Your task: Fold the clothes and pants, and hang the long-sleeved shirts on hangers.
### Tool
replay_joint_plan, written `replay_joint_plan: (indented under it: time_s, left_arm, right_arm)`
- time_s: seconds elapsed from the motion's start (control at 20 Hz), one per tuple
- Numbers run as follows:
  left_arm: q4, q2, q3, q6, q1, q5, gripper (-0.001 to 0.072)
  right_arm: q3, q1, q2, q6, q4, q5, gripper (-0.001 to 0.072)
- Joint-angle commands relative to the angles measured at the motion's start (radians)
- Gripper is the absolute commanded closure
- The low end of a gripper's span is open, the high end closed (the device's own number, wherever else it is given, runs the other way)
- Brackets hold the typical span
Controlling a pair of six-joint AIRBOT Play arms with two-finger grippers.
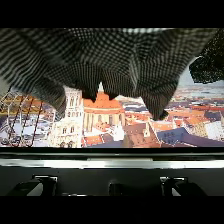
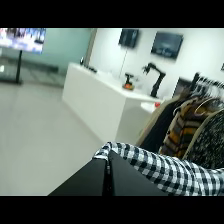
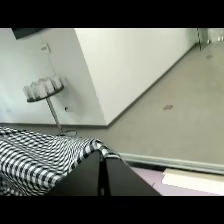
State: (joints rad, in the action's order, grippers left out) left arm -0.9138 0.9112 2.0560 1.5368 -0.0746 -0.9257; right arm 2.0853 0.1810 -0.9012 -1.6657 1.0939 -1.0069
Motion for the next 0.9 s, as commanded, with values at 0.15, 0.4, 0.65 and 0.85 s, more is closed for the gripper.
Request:
replay_joint_plan:
  time_s: [0.15, 0.4, 0.65, 0.85]
  left_arm:
    - [-0.021, -0.109, 0.006, 0.083, 0.001, -0.006, 0.0683]
    - [-0.009, -0.069, -0.210, 0.125, 0.002, -0.027, 0.0683]
    - [-0.010, 0.105, -0.465, 0.124, 0.016, 0.060, 0.0683]
    - [-0.010, 0.354, -0.565, 0.109, 0.103, 0.239, 0.0682]
  right_arm:
    - [0.017, -0.001, 0.133, -0.137, 0.158, -0.009, 0.0679]
    - [0.017, -0.001, -0.053, -0.192, 0.175, -0.027, 0.0679]
    - [-0.029, -0.001, -0.368, -0.194, 0.217, 0.027, 0.0678]
    - [-0.060, -0.001, -0.642, -0.209, 0.176, 0.138, 0.0678]
